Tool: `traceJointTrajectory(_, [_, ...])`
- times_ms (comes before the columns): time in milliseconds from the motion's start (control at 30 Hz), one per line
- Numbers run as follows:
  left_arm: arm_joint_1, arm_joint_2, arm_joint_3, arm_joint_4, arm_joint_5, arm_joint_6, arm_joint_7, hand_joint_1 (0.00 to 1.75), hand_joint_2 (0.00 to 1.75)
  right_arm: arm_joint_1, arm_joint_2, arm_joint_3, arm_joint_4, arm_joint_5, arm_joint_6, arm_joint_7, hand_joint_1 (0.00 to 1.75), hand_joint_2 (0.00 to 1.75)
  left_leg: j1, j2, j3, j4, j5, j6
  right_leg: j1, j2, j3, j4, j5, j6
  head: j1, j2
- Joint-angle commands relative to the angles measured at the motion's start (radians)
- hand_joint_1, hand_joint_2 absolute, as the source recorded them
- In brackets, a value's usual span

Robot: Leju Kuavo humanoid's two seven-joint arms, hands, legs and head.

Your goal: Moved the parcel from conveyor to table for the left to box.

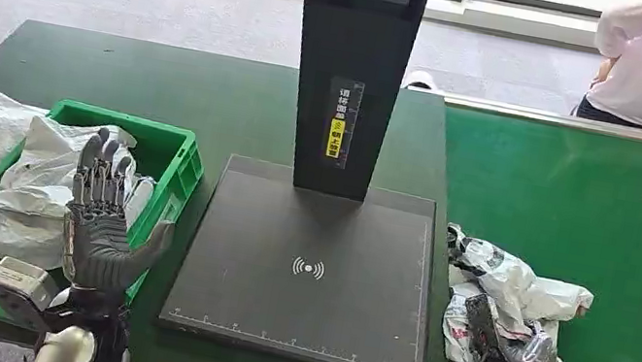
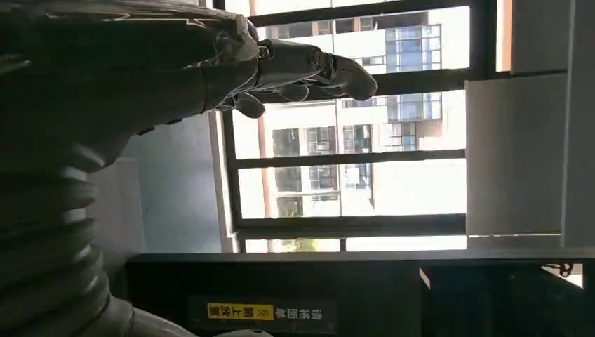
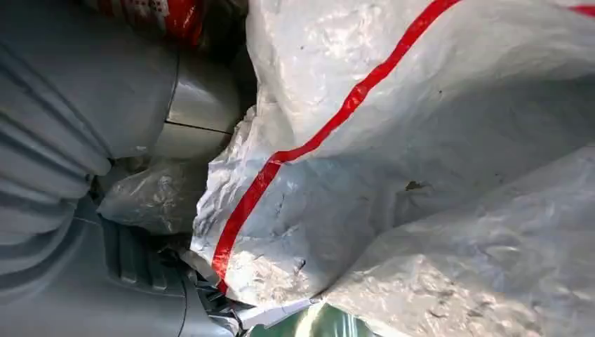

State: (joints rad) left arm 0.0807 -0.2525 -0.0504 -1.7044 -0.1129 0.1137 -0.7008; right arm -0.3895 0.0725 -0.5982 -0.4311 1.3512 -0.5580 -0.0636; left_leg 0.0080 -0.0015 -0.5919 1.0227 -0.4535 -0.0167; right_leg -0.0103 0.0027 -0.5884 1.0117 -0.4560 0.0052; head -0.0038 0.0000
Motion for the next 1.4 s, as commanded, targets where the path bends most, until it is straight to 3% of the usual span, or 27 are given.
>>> traceJointTrajectory(33, [-0.005, 0.027, -0.003, 0.019, -0.001, 0.006, 0.003, 0.00, 1.75, 0.008, 0.011, 0.026, 0.013, -0.017, -0.032, -0.029, 1.75, 1.75, 0.000, 0.001, 0.000, -0.001, 0.000, 0.000, 0.000, 0.000, 0.000, -0.001, 0.000, 0.000, 0.000, 0.000])
traceJointTrajectory(467, [-0.002, 0.028, -0.004, 0.017, -0.001, 0.007, 0.003, 0.00, 1.75, 0.011, 0.015, 0.031, 0.002, -0.022, -0.056, -0.048, 1.75, 1.75, 0.000, 0.001, 0.000, -0.002, 0.001, 0.000, 0.000, 0.000, 0.000, -0.002, 0.001, 0.000, 0.000, 0.000])
traceJointTrajectory(533, [0.002, 0.028, -0.006, 0.014, -0.002, 0.014, 0.003, 0.00, 1.75, 0.032, 0.041, 0.019, -0.090, -0.088, -0.140, -0.164, 1.75, 1.75, 0.000, 0.001, 0.000, -0.003, 0.001, 0.000, 0.000, 0.000, -0.001, -0.002, 0.001, 0.000, 0.000, 0.000])
traceJointTrajectory(567, [0.002, 0.028, -0.006, 0.014, -0.002, 0.014, 0.003, 0.00, 1.75, 0.032, 0.041, 0.019, -0.090, -0.088, -0.140, -0.164, 1.75, 1.75, 0.000, 0.001, 0.000, -0.002, 0.001, 0.000, 0.000, 0.000, -0.001, -0.002, 0.001, 0.000, 0.000, 0.000])
traceJointTrajectory(633, [0.007, 0.030, -0.013, 0.014, -0.001, 0.020, 0.003, 0.00, 1.75, 0.081, 0.098, -0.025, -0.278, -0.122, -0.140, -0.278, 1.75, 1.75, 0.000, 0.001, -0.001, -0.003, 0.001, 0.000, 0.000, 0.000, -0.001, -0.002, 0.001, 0.000, 0.000, 0.000])
traceJointTrajectory(700, [0.004, 0.034, -0.023, 0.024, 0.000, 0.029, 0.003, 0.00, 1.75, 0.112, 0.181, -0.116, -0.447, -0.178, -0.140, -0.457, 1.75, 1.75, -0.001, 0.001, -0.002, -0.002, 0.000, 0.000, -0.001, 0.000, -0.003, -0.001, 0.000, -0.001, 0.000, 0.000])
traceJointTrajectory(900, [0.004, 0.034, -0.023, 0.024, 0.000, 0.029, 0.003, 0.00, 1.75, 0.112, 0.181, -0.116, -0.447, -0.178, -0.140, -0.457, 1.75, 1.75, 0.000, 0.000, -0.002, -0.002, 0.000, -0.001, 0.000, 0.000, -0.003, -0.001, 0.000, -0.001, 0.000, 0.000])
traceJointTrajectory(967, [-0.002, 0.036, -0.032, 0.035, 0.001, 0.033, 0.003, 0.00, 1.75, 0.127, 0.252, -0.169, -0.571, -0.279, -0.140, -0.634, 1.75, 1.75, -0.001, -0.001, -0.001, -0.003, 0.000, 0.000, 0.000, -0.001, -0.003, -0.002, -0.001, -0.001, 0.000, 0.000])
traceJointTrajectory(1167, [-0.040, 0.044, -0.057, 0.079, 0.004, 0.033, 0.003, 0.00, 1.75, 0.280, 0.277, 0.035, -0.889, -0.504, -0.140, -0.634, 1.75, 1.75, -0.001, -0.003, -0.003, -0.003, 0.000, -0.001, 0.000, -0.003, -0.003, -0.001, -0.002, -0.002, 0.000, 0.000])
traceJointTrajectory(1400, [-0.074, 0.048, -0.064, 0.110, 0.009, 0.032, 0.003, 0.00, 1.75, 0.295, 0.277, 0.107, -0.864, -0.527, -0.140, -0.634, 1.75, 1.75, 0.000, -0.001, -0.002, -0.004, 0.000, -0.001, 0.000, -0.002, -0.003, -0.003, -0.002, -0.002, 0.000, 0.000])
